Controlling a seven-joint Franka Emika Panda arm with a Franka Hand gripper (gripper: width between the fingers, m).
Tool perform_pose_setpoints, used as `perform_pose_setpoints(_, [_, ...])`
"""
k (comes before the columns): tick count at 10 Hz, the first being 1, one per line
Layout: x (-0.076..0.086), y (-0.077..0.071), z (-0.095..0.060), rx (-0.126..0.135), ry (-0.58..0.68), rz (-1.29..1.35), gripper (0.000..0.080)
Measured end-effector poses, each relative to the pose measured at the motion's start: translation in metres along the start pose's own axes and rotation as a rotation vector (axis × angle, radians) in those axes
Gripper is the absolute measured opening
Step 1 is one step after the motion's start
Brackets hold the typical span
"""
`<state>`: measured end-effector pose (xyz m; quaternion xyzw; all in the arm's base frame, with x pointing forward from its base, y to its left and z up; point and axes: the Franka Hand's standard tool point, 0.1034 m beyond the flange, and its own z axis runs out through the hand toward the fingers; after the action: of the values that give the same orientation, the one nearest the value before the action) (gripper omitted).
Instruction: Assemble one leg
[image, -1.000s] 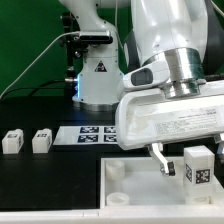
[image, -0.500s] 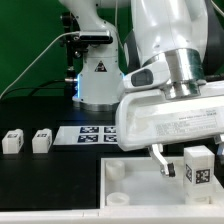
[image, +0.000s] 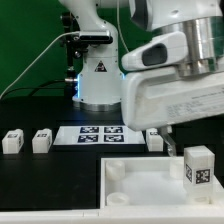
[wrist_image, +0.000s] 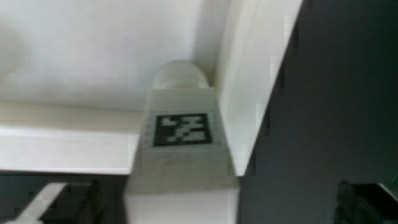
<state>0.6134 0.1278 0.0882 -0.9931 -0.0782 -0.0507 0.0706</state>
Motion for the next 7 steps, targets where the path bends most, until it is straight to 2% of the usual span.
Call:
perform_pose_setpoints(1, [-0.007,-0.001,0.001,0.019,-0.140,0.000,0.0649])
perform_pose_setpoints(2, [0.000,0.001,-0.002,0.025,-0.216,-0.007,0.0649])
perform_pose_setpoints(4, [0.003,0.004,0.002,0.029,-0.261,-0.011,0.0649])
perform_pose_setpoints(7, [0.003,0.005,0.002,0.029,-0.261,-0.010,0.0649])
